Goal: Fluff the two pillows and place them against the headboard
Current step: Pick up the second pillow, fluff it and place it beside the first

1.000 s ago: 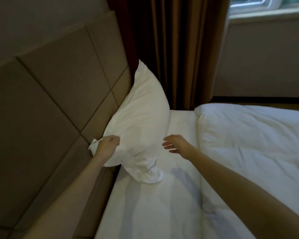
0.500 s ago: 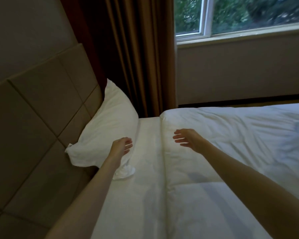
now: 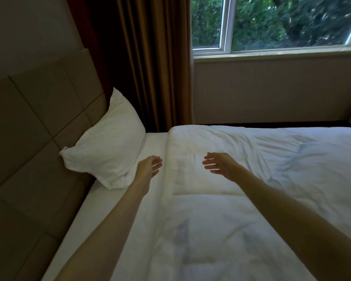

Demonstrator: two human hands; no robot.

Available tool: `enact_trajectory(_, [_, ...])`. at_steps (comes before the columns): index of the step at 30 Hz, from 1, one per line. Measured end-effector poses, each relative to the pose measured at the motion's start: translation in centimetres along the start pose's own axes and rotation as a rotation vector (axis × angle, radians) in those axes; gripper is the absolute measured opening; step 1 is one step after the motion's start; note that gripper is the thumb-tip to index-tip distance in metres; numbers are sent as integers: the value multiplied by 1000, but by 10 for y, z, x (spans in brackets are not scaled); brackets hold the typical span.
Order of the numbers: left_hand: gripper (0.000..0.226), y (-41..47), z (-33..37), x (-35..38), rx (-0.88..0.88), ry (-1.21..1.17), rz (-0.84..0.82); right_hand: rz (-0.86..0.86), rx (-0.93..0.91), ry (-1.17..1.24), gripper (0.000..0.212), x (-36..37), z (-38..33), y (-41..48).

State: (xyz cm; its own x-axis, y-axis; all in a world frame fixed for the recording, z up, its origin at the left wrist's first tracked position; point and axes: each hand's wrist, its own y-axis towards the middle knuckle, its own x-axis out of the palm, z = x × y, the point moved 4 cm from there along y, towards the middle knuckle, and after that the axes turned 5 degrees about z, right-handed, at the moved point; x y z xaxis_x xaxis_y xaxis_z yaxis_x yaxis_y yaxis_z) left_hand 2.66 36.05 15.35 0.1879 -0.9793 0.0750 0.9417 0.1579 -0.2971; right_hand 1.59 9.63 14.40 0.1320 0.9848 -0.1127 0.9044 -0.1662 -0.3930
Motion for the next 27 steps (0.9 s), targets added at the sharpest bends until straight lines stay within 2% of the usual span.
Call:
enact_trajectory(8, [19, -55, -13, 11, 1, 36, -21, -12, 5, 42, 23, -24, 33, -47])
enact_trajectory(20, [17, -99, -52, 1, -55, 95, -134, 71, 89, 170, 20, -34, 101, -104])
enact_trajectory(27, [18, -124, -72, 38, -95, 90, -131, 146, 36, 290, 22, -88, 114, -119])
